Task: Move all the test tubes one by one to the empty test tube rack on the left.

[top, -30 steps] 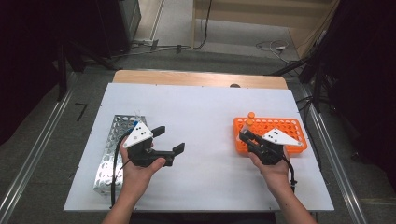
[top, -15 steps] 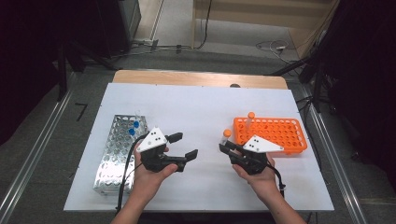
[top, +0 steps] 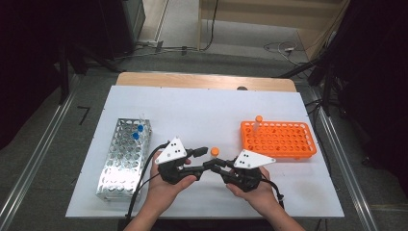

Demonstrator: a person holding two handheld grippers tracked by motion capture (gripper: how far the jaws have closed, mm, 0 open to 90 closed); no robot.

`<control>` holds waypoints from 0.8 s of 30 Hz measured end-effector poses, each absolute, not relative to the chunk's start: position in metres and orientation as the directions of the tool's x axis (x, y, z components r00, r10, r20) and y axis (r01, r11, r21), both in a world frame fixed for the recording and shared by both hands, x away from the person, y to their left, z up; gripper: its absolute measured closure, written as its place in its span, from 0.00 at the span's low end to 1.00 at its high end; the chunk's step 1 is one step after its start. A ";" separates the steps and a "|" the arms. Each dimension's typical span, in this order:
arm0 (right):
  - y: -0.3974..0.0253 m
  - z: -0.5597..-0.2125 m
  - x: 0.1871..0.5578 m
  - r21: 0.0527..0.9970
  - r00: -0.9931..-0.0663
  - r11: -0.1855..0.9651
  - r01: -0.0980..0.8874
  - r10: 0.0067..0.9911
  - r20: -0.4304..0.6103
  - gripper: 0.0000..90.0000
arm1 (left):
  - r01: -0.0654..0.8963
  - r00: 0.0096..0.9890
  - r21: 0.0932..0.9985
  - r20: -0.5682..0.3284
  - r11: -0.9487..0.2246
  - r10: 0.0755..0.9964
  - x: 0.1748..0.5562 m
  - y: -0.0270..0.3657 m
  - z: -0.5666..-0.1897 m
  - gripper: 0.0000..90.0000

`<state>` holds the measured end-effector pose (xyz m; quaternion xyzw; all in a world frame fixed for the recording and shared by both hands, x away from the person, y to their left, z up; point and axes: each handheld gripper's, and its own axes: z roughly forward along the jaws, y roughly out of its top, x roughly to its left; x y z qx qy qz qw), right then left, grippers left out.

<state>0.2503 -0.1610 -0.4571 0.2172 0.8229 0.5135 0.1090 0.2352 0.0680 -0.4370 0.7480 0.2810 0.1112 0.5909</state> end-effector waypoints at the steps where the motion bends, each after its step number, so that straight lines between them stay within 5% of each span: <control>1: -0.160 -0.457 0.249 0.891 -0.887 0.383 0.243 0.460 0.044 0.81 | 0.290 0.820 0.945 -0.166 -0.149 0.547 0.235 0.067 -0.438 0.60; 8: -0.154 -0.457 0.244 0.888 -0.910 0.402 0.223 0.414 0.041 0.81 | 0.283 0.831 0.942 -0.146 -0.183 0.537 0.234 0.062 -0.440 0.79; 17: -0.156 -0.457 0.245 0.889 -0.914 0.393 0.235 0.400 0.065 0.79 | 0.269 0.821 0.943 -0.117 -0.198 0.558 0.232 0.064 -0.438 0.83; 24: -0.164 -0.456 0.252 0.888 -0.910 0.382 0.255 0.406 0.087 0.40 | 0.276 0.788 0.945 -0.119 -0.173 0.604 0.234 0.083 -0.431 0.83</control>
